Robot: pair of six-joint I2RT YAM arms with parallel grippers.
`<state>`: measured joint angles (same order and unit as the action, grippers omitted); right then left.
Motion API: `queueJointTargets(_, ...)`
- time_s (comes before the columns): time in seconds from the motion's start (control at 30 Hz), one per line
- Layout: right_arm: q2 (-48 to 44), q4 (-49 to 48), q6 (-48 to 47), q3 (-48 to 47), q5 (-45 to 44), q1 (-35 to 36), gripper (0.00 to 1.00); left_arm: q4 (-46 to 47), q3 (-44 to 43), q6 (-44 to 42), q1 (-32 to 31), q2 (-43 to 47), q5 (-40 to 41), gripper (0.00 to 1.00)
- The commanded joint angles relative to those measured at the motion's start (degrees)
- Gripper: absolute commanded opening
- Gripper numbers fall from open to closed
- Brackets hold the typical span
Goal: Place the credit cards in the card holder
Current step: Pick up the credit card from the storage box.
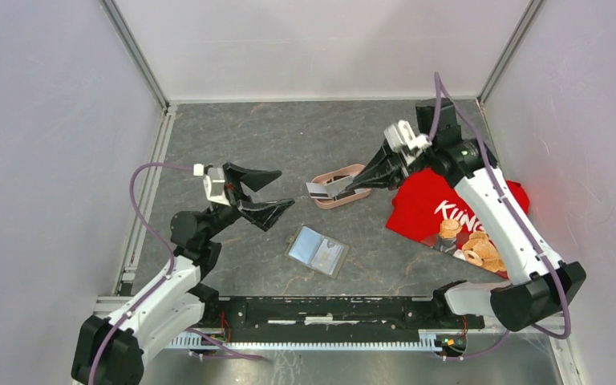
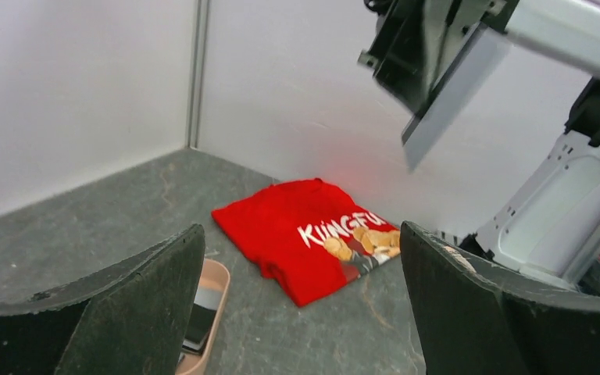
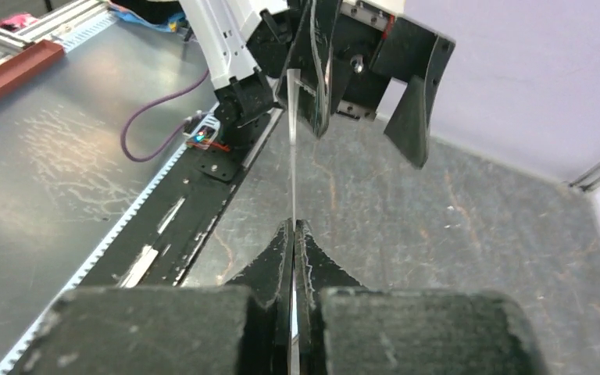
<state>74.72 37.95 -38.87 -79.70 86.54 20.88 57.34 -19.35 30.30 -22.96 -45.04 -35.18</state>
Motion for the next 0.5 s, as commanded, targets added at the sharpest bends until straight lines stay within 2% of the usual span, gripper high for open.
queueJointTargets(0.0, -3.5, 34.1, -41.4, -6.4, -2.8, 0.5, 0.0, 6.7, -1.3, 0.6, 0.0, -1.8, -5.6, 1.0)
queueJointTargets(0.17, -10.8, 34.2, -45.2, 0.0, -9.5, 0.6, 0.0, 17.9, 1.8, 2.8, -2.7, -3.4, -7.2, 1.0)
queueJointTargets(0.37, -17.0, 34.4, -55.7, 10.7, -17.7, 1.0, 0.0, 17.9, 0.9, 2.6, -5.5, -6.6, -8.1, 1.0)
queueJointTargets(0.47, -18.7, 34.3, -57.1, 12.2, -19.6, 1.1, 0.0, 16.4, 0.4, 2.2, -5.9, -6.6, -8.5, 1.0)
